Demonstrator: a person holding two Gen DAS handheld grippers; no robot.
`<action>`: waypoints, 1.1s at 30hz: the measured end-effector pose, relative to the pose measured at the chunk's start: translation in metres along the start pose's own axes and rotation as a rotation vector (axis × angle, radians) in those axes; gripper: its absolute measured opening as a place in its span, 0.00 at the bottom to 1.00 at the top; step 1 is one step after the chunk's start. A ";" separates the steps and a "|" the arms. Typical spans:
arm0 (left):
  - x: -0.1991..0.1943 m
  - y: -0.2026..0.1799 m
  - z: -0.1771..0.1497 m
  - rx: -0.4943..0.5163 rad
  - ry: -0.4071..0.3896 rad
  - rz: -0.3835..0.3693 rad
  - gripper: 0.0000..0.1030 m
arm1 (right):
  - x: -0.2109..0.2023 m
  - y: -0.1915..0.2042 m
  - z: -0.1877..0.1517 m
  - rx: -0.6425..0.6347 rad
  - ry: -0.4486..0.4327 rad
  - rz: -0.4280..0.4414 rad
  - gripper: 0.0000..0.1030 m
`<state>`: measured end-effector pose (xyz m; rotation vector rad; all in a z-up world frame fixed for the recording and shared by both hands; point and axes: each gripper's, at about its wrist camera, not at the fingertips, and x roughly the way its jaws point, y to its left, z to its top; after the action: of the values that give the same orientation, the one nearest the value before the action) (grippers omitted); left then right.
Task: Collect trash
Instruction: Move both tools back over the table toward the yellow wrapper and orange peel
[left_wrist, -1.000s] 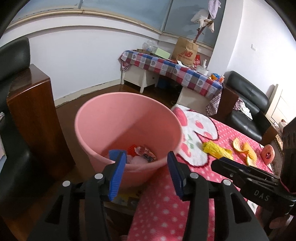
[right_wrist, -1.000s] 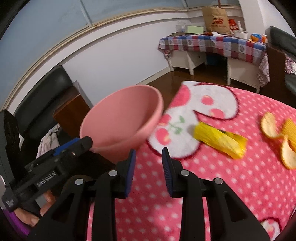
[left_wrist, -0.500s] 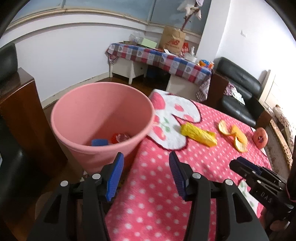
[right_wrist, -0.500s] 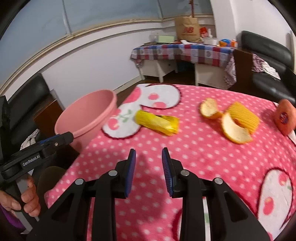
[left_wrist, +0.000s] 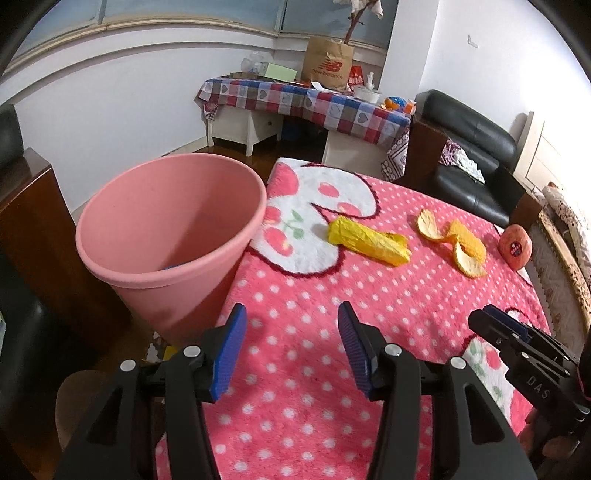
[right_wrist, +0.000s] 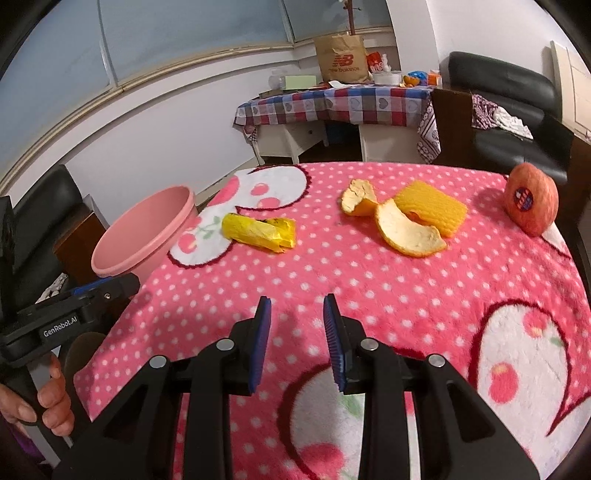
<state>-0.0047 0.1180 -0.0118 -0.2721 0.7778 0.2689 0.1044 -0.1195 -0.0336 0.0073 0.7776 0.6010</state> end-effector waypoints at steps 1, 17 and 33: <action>0.000 -0.002 0.000 0.004 0.001 0.001 0.49 | 0.000 0.000 -0.001 0.002 0.001 0.002 0.30; 0.000 -0.018 -0.001 0.044 0.014 0.016 0.49 | 0.002 -0.009 -0.006 0.042 0.016 0.035 0.37; 0.007 -0.024 -0.004 0.055 0.034 0.005 0.49 | 0.005 -0.017 -0.009 0.085 0.028 0.053 0.37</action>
<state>0.0052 0.0955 -0.0168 -0.2238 0.8180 0.2476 0.1101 -0.1331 -0.0473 0.0981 0.8313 0.6196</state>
